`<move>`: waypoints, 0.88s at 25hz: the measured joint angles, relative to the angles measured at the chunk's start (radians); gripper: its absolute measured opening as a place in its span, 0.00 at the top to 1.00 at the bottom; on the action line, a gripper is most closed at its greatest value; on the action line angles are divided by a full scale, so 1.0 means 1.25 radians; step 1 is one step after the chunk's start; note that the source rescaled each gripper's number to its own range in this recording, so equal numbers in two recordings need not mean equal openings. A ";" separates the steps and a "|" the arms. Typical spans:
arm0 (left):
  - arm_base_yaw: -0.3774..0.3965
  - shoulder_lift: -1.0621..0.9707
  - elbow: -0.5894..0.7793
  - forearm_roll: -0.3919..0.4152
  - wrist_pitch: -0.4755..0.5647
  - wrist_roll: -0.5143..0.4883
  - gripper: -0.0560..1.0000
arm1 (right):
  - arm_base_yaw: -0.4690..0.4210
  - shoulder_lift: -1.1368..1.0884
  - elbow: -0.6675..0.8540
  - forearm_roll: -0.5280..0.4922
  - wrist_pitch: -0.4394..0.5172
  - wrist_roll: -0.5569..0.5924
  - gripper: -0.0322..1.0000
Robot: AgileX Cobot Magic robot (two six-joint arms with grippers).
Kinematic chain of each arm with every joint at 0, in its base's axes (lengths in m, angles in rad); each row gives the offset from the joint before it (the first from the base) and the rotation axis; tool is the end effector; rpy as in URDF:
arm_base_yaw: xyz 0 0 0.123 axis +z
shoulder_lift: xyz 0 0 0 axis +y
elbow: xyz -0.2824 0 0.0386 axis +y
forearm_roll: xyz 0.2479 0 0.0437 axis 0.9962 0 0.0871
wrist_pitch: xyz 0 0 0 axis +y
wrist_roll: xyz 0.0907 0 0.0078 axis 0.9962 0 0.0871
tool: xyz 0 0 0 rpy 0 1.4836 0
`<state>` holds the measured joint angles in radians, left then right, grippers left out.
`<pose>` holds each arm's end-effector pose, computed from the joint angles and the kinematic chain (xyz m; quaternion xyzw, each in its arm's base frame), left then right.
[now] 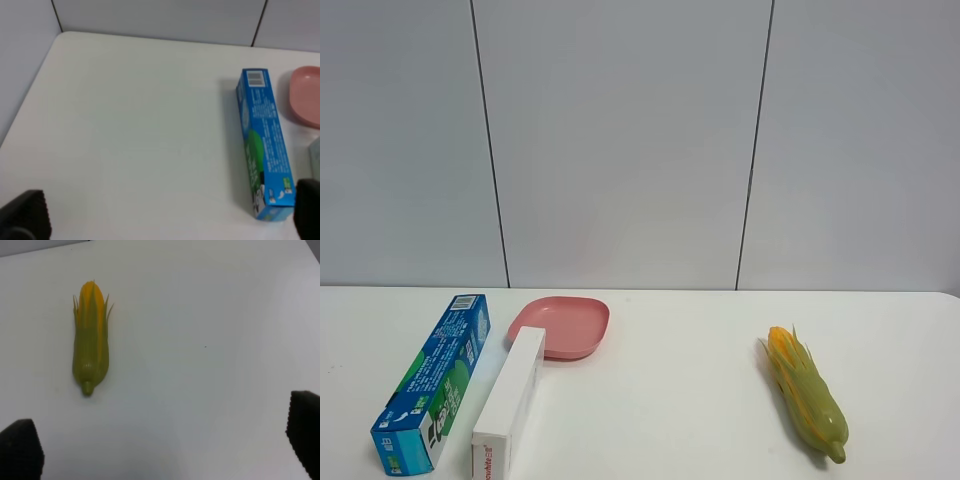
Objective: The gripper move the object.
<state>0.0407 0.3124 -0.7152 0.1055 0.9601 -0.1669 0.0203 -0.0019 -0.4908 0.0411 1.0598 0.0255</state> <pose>0.0346 0.0093 0.3429 -0.0850 0.8469 0.0196 0.5245 -0.0041 0.0032 0.2747 0.0015 0.8547 0.0324 0.5181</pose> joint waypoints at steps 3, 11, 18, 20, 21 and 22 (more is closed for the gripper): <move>0.000 -0.038 0.000 0.000 0.036 0.017 0.00 | 0.000 0.000 0.000 0.000 0.000 0.000 0.00; 0.000 -0.188 0.000 0.002 0.055 0.044 0.00 | 0.000 0.000 0.000 0.000 0.000 0.000 0.00; 0.000 -0.253 0.030 -0.022 0.073 0.043 0.00 | 0.000 0.000 0.000 0.000 0.000 0.000 0.00; 0.000 -0.253 0.066 -0.036 0.074 0.043 0.00 | 0.000 0.000 0.000 0.000 0.000 0.000 0.00; 0.000 -0.253 0.084 -0.048 0.074 0.043 0.00 | 0.000 0.000 0.000 0.000 0.000 0.000 0.00; 0.000 -0.253 0.105 -0.062 0.069 0.044 0.00 | 0.000 0.000 0.000 0.000 0.000 0.000 0.00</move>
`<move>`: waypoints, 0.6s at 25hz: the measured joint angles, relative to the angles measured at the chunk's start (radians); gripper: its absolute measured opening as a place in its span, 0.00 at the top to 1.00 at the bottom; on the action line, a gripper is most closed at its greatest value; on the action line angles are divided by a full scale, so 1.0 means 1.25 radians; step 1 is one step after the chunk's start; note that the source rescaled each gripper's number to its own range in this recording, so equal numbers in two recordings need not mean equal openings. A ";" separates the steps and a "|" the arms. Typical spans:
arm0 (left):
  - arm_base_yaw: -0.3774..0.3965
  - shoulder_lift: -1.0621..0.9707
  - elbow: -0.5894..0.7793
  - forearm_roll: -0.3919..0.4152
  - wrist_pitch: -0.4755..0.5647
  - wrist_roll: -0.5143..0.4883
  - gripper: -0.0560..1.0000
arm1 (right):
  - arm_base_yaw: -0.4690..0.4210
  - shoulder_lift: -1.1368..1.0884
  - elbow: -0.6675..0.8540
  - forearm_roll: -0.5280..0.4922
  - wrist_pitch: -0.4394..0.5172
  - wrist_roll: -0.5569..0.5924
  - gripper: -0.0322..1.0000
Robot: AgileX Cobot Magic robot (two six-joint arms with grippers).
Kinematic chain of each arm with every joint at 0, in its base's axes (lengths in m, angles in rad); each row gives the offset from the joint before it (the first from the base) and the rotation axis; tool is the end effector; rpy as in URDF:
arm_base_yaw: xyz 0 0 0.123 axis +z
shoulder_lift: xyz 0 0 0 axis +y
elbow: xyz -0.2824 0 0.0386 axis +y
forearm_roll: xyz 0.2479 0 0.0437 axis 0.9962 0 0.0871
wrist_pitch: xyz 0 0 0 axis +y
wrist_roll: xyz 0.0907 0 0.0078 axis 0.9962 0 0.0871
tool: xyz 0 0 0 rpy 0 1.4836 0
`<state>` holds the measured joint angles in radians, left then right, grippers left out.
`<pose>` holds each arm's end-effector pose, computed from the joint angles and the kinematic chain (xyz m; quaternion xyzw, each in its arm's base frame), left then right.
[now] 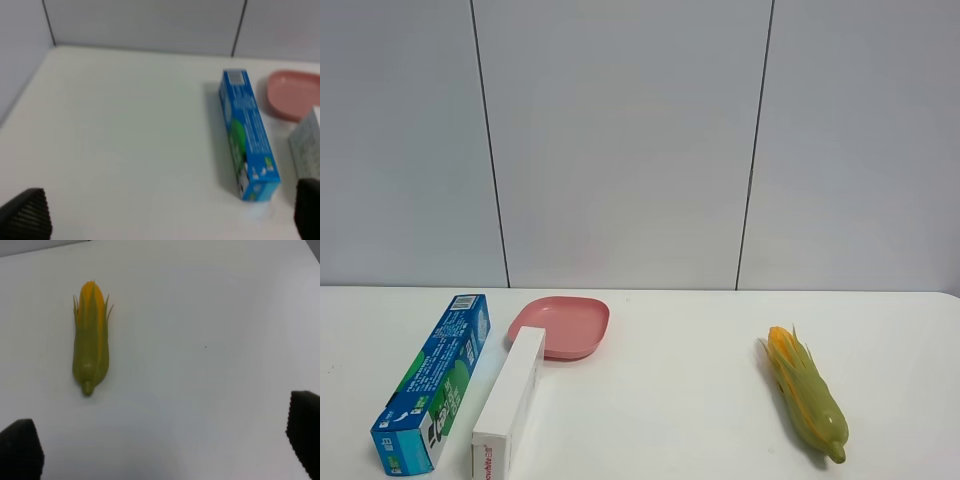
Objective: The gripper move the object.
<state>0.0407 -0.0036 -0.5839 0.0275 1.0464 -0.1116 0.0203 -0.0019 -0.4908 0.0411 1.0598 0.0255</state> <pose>-0.0157 0.0015 0.3012 -0.0638 0.8230 -0.0063 0.5643 -0.0041 0.0032 0.2747 0.0015 0.8547 0.0324 0.5181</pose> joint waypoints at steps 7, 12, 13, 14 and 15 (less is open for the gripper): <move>0.000 0.000 0.045 -0.065 -0.004 0.131 0.00 | 0.000 0.000 0.000 0.000 0.000 0.000 0.00; 0.000 0.000 0.047 -0.066 0.014 0.198 0.00 | 0.000 0.000 0.000 0.000 0.000 0.000 0.00; 0.000 0.000 0.047 -0.066 0.014 0.200 0.00 | 0.000 0.000 0.000 0.000 0.000 0.000 0.00; 0.000 0.000 0.047 -0.066 0.014 0.200 0.00 | 0.000 0.000 0.000 0.000 0.000 0.000 0.00; 0.000 0.000 0.047 -0.066 0.014 0.200 0.00 | 0.000 0.000 0.000 0.000 0.000 0.000 0.00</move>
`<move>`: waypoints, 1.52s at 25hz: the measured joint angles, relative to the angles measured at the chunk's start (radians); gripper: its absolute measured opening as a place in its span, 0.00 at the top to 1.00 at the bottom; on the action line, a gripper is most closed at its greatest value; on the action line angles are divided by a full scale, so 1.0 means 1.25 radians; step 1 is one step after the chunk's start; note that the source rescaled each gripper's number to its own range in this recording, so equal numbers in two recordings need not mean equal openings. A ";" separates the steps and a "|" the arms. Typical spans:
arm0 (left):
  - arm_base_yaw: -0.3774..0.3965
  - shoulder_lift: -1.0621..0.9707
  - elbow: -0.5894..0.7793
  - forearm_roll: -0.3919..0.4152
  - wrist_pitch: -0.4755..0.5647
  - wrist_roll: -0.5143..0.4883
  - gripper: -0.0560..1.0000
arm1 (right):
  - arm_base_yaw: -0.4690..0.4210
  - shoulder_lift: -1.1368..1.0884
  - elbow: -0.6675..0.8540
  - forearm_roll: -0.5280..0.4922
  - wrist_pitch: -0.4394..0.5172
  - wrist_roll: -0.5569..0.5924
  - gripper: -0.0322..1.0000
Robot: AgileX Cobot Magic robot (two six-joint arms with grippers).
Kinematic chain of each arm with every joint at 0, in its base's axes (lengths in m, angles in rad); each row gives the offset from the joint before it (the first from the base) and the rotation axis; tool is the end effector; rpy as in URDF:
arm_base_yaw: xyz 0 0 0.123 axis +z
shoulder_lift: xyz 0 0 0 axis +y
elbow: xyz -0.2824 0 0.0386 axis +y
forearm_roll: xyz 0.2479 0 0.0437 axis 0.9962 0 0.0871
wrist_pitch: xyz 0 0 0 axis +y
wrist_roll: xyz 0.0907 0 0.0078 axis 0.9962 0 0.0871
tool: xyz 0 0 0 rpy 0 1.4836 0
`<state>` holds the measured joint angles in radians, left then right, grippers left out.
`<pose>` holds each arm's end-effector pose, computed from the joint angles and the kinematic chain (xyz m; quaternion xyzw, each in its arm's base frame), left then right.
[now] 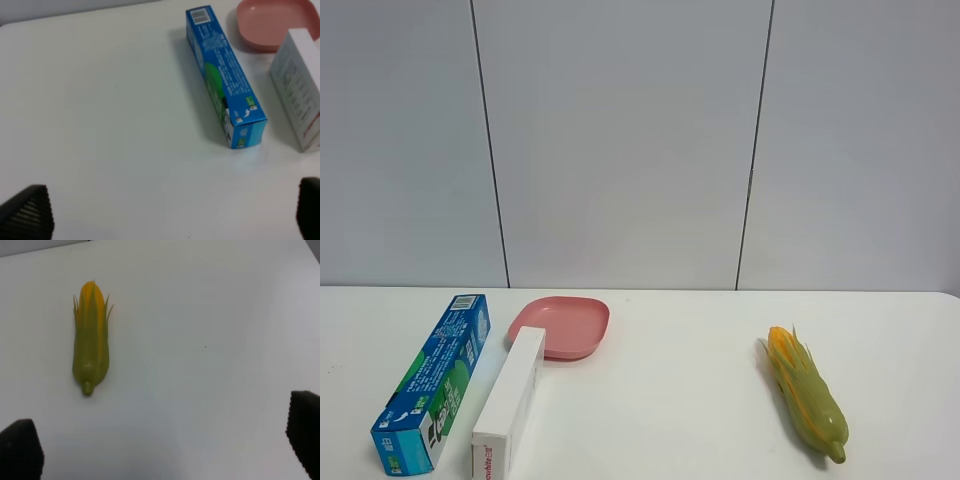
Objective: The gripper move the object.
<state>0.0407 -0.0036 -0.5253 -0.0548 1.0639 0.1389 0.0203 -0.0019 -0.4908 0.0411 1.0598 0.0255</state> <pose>-0.0084 -0.0047 0.2840 0.0430 0.8450 0.0205 0.5326 -0.0041 0.0032 0.2747 0.0015 0.8547 0.0324 0.5181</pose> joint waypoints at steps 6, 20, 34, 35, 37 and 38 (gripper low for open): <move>0.000 0.000 0.015 0.001 -0.007 -0.051 0.00 | 0.000 0.000 0.000 0.000 0.000 0.000 0.00; 0.000 0.000 0.015 0.001 -0.007 -0.059 0.00 | 0.000 0.000 0.000 0.000 0.000 0.000 0.00; 0.000 0.000 0.015 0.001 -0.007 -0.059 0.00 | 0.000 0.000 0.000 0.000 0.000 0.000 0.00; 0.000 0.000 0.015 0.001 -0.007 -0.059 0.00 | 0.000 0.000 0.000 0.000 0.000 0.000 0.00; 0.000 0.000 0.015 0.001 -0.007 -0.059 0.00 | 0.000 0.000 0.000 0.000 0.000 0.000 0.00; 0.000 0.000 0.015 0.001 -0.007 -0.059 0.00 | 0.000 0.000 0.000 0.000 0.000 0.000 0.00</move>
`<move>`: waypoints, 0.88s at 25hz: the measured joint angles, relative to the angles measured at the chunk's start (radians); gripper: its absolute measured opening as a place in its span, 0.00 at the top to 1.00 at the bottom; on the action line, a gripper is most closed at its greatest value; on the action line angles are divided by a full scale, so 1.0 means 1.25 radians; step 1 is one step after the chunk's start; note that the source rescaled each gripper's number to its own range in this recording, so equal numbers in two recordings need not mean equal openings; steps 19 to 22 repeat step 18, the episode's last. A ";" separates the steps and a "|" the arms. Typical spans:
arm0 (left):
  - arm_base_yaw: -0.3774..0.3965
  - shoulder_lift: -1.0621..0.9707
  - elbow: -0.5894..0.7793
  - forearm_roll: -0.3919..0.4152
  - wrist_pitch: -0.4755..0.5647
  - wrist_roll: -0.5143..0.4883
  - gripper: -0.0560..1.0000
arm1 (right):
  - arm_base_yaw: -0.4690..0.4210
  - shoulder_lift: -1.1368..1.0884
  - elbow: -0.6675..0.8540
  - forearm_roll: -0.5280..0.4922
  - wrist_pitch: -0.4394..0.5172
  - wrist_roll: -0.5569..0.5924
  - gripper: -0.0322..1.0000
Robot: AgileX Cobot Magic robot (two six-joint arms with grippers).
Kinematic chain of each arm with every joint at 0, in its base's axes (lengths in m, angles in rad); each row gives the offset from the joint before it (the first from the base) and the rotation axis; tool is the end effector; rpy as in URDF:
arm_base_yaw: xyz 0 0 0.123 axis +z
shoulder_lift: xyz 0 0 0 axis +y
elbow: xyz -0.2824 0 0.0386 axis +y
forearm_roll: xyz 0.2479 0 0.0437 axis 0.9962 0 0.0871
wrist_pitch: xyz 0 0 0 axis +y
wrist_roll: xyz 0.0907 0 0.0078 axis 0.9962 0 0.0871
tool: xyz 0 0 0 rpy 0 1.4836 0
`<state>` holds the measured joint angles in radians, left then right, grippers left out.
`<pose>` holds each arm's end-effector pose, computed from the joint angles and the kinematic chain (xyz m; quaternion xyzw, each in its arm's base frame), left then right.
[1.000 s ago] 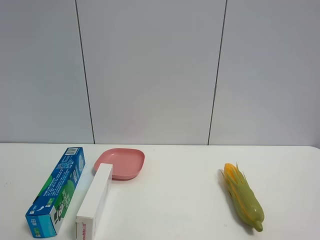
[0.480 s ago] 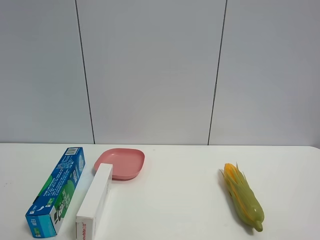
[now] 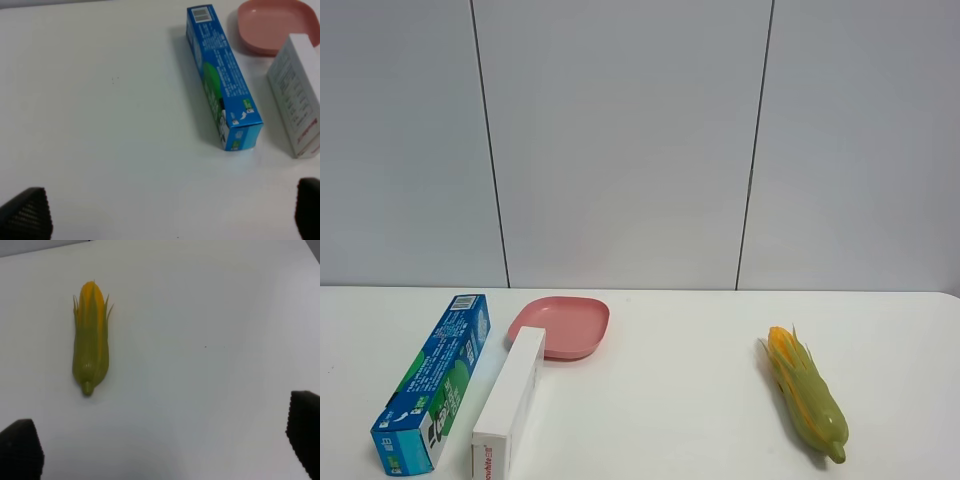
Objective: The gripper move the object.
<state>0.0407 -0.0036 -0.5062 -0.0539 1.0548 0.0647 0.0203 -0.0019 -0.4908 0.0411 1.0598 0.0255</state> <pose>-0.0058 -0.0045 0.2794 0.0113 0.8487 0.0009 0.5287 -0.0041 0.0032 0.2747 0.0015 0.8547 0.0324 0.5181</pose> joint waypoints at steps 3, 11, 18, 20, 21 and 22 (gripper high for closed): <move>0.000 0.000 0.000 0.000 0.000 0.000 0.00 | 0.000 0.000 0.000 0.000 0.000 0.000 0.00; 0.000 0.000 0.000 0.001 0.000 0.000 0.00 | 0.000 0.000 0.000 0.000 0.000 0.000 0.00; 0.000 0.000 0.000 0.001 0.000 0.000 0.00 | 0.000 0.000 0.000 0.000 0.000 0.000 0.00; 0.000 0.000 0.000 0.001 0.000 0.000 0.00 | 0.000 0.000 0.000 0.000 0.000 0.000 0.00; 0.000 0.000 0.000 0.001 0.000 0.000 0.00 | 0.000 0.000 0.000 0.000 0.000 0.000 0.00; 0.000 0.000 0.000 0.001 0.000 0.000 0.00 | 0.000 0.000 0.000 0.000 0.000 0.000 0.00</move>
